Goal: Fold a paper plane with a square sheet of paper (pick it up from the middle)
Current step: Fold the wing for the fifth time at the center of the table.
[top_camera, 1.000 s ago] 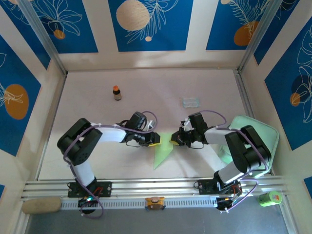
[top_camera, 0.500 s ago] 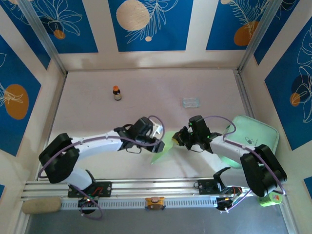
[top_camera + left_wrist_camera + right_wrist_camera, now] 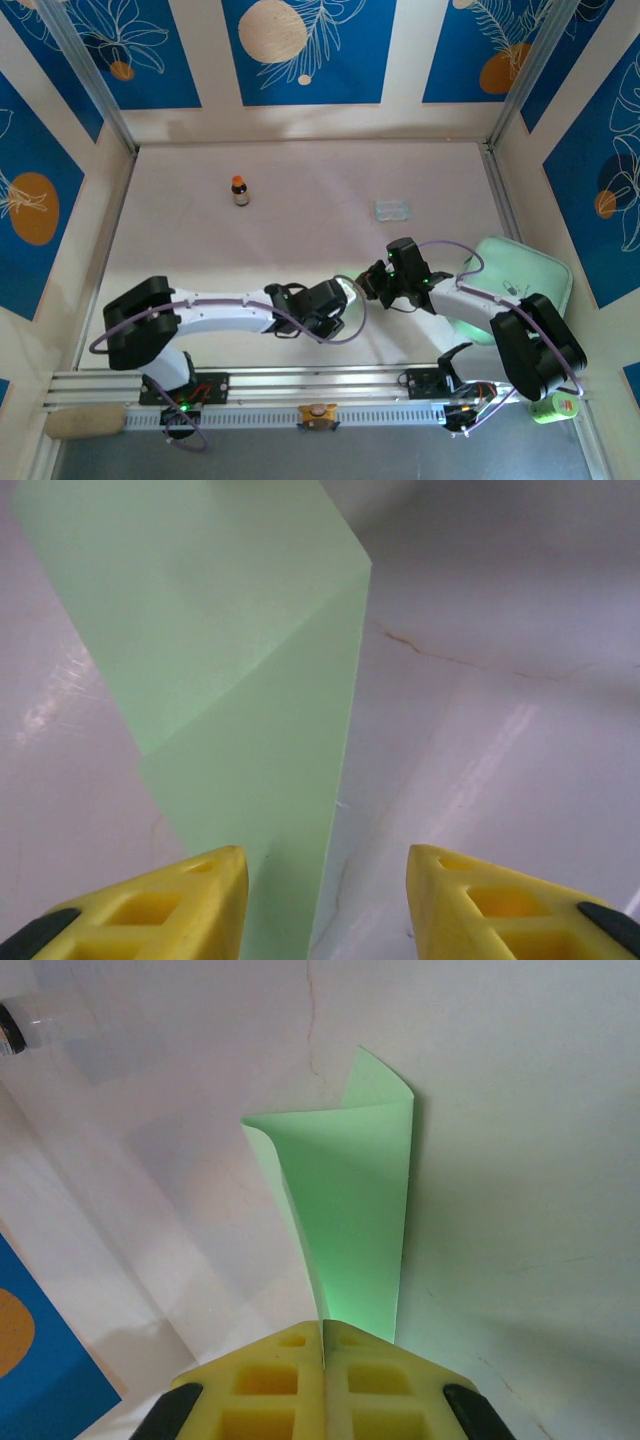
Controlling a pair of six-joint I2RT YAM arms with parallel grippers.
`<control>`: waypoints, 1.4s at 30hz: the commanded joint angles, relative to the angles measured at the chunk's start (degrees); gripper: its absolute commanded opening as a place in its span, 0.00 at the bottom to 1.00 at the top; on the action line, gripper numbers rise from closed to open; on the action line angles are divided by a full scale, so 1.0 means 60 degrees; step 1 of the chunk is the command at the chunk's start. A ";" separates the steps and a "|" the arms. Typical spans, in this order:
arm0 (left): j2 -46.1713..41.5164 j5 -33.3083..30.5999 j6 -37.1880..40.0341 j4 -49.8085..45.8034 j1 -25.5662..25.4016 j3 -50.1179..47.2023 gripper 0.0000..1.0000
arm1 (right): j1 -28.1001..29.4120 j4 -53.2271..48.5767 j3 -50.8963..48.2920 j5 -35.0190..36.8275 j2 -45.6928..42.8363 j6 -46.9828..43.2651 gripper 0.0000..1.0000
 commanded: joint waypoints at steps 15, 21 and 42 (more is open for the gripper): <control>0.0675 -0.1470 0.0015 -0.0688 -0.0346 0.0499 0.32 | 0.0032 -0.0165 -0.0012 -0.0007 -0.0022 0.0272 0.00; 0.0830 -0.1227 0.0008 -0.0638 -0.0360 0.0538 0.35 | 0.0019 -0.0156 0.0024 -0.0038 -0.0029 0.0266 0.00; 0.0906 -0.1357 -0.0221 -0.0676 -0.0360 0.0502 0.17 | -0.0014 -0.0185 -0.0061 -0.0014 -0.0114 0.0259 0.00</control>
